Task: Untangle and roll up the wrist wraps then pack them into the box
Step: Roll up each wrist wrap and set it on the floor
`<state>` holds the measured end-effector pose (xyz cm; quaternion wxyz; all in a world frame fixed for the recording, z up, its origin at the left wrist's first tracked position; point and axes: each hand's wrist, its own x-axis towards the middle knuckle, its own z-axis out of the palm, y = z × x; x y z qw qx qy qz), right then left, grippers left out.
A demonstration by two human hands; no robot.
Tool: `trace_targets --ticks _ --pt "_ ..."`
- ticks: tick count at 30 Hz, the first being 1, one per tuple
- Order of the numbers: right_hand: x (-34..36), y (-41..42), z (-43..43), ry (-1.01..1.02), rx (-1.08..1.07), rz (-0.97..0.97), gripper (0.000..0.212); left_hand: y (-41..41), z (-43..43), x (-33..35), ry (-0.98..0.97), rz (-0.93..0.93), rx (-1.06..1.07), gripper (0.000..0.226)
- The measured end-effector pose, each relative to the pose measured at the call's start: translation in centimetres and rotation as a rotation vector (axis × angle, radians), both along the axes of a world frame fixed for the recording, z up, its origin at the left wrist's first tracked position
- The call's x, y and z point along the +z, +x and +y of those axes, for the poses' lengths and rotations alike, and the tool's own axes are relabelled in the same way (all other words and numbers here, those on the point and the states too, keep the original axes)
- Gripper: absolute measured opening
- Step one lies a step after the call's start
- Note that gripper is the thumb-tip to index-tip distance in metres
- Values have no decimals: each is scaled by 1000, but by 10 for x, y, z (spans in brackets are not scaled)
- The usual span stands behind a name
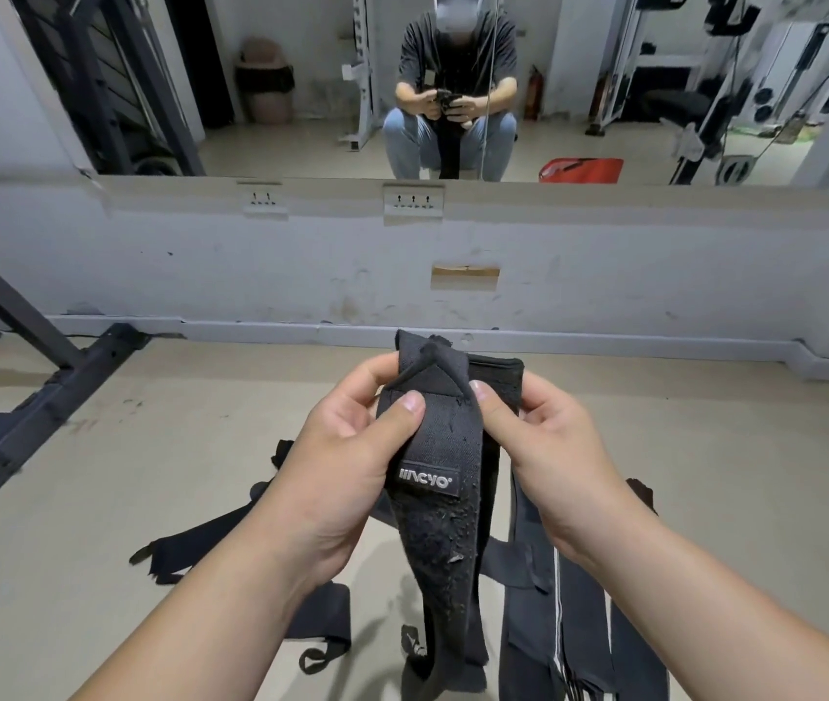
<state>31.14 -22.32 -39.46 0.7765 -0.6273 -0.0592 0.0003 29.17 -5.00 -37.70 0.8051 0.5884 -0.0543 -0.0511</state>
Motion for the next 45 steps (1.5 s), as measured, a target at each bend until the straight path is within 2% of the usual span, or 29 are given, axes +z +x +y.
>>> trace_targets --ticks 6,10,16,18,20,23,25,27,29,31,34,36,38,42,45 --pt "1 0 -2 6 -51 -32 20 -3 -2 1 36 15 51 18" --pt "4 1 -5 -7 -58 -11 20 -5 -1 4 162 5 110 13" --pt "9 1 0 131 -30 105 26 -11 -4 -1 321 59 -80 13" --pt "12 3 -1 146 -11 117 28 -10 -6 0 365 38 -64 10" --pt "9 5 -5 69 70 116 39 -6 -7 3 303 31 39 9" --pt "-13 8 -13 -48 359 192 54 5 -1 12 134 -10 199 8" --pt "-35 5 -17 -128 555 315 45 11 4 17 31 -43 273 8" --pt "-66 1 -18 -324 653 400 30 14 8 21 -54 -50 318 10" --pt "-97 -5 -15 -631 671 404 24 16 12 26 -132 -49 334 11" --pt "-112 -8 -12 -767 560 420 22 20 17 25 -124 -42 357 11" --pt "-110 6 -15 -623 193 494 24 28 29 14 192 -47 468 14" --pt "-99 19 -19 -535 24 533 36 28 33 7 323 -29 468 17" --pt "-86 29 -22 -493 -21 542 43 24 32 4 441 -42 420 14" --pt "-64 39 -23 -370 -15 510 26 17 35 1 1002 -318 414 18" --pt "-52 45 -25 -255 7 545 29 9 29 2 1253 -236 338 15"
